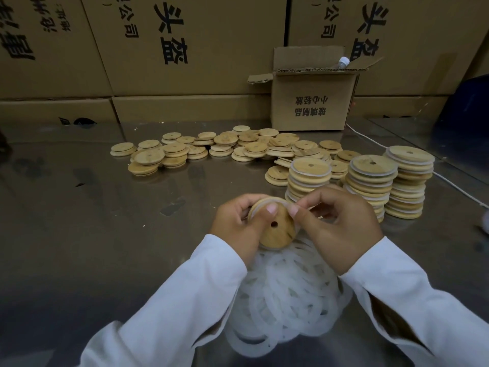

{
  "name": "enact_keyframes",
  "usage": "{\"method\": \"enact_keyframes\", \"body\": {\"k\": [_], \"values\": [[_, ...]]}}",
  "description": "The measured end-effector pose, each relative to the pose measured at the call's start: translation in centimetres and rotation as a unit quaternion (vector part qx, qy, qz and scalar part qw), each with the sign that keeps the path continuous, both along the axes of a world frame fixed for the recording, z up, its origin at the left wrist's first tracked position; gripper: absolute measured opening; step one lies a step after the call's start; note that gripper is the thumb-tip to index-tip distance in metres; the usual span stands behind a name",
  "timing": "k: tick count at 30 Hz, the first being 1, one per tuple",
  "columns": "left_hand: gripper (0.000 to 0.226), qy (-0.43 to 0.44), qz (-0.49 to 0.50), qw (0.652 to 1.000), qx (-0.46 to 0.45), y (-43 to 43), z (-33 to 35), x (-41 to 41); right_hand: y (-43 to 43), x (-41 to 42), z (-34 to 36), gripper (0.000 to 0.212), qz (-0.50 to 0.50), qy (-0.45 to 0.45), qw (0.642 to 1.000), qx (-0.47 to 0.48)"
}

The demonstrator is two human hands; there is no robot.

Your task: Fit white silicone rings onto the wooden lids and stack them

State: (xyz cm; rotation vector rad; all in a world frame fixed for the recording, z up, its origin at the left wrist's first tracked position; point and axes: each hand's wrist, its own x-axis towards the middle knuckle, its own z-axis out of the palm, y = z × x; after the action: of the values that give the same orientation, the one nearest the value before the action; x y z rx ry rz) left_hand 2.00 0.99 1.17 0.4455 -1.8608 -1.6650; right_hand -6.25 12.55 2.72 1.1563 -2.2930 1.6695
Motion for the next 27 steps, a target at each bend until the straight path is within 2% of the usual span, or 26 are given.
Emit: {"method": "enact_keyframes", "body": {"k": [5, 9, 15, 19, 23, 27], "values": [[0.017, 0.004, -0.024, 0.999, -0.037, -0.2, 0.6, 0.1, 0.2, -0.5, 0.6, 0.014, 0.015, -0.104, 0.994, -0.015], [0.013, 0.016, -0.034, 0.999, -0.036, -0.6, 0.9, 0.3, 0.3, -0.5, 0.8, 0.015, 0.033, -0.13, 0.991, -0.023], [0.013, 0.026, -0.023, 0.999, 0.024, -0.5, 0.5, 0.2, 0.2, -0.2, 0.8, 0.015, 0.052, -0.114, 0.992, -0.025], [0.011, 0.027, -0.005, 0.999, 0.032, -0.3, -0.1, 0.0, 0.1, -0.2, 0.3, 0.014, 0.048, -0.103, 0.993, -0.026], [0.008, 0.035, 0.028, 0.997, 0.064, -0.4, -0.1, -0.1, 0.0, 0.0, -0.2, 0.006, 0.014, -0.018, 1.0, -0.002], [0.012, 0.045, 0.032, 0.99, 0.133, -0.4, 0.1, -0.1, -0.1, 0.1, -0.3, 0.01, -0.001, 0.012, 1.0, 0.0]]}}
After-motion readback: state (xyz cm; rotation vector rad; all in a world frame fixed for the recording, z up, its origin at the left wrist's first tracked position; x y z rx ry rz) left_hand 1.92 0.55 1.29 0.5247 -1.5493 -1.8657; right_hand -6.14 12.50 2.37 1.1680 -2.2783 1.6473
